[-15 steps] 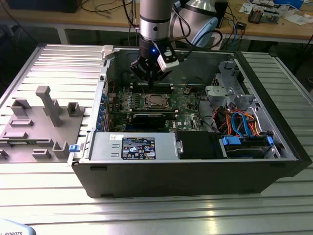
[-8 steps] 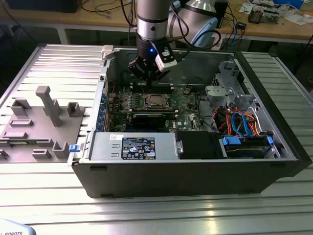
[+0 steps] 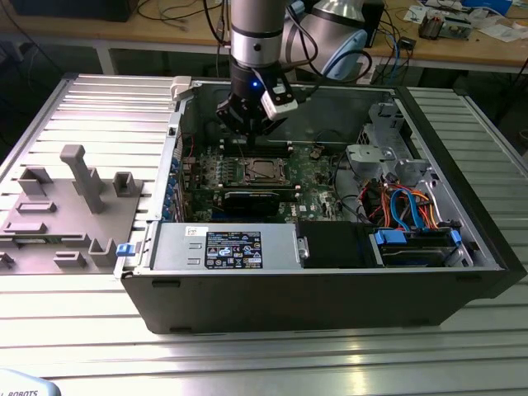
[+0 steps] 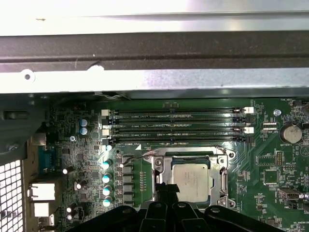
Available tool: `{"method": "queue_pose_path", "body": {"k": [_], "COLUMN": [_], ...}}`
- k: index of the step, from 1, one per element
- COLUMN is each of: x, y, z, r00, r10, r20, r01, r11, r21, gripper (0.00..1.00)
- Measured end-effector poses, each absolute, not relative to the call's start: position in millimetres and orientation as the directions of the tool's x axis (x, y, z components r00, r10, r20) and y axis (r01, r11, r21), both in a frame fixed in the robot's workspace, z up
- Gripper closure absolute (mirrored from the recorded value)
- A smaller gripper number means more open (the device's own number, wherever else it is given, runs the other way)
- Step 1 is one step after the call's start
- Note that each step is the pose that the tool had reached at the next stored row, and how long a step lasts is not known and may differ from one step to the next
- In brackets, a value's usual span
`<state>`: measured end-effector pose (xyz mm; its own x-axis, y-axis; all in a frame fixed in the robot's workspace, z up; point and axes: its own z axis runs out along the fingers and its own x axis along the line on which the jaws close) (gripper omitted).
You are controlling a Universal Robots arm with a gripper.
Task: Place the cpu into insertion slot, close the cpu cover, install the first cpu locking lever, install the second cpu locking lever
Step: 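Install the first cpu locking lever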
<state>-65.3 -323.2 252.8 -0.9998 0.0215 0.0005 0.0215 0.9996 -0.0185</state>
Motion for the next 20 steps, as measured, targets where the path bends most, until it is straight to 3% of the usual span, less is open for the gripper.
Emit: {"method": "queue_pose_path", "body": {"k": [20], "x": [-69.7], "y": [-320.2], "z": [257.2], "r00": [-1.0], "r10": [0.022], "r20": [0.0], "r01": [0.022], "r11": [1.0], "r21": [-0.018], "gripper": [0.89]}}
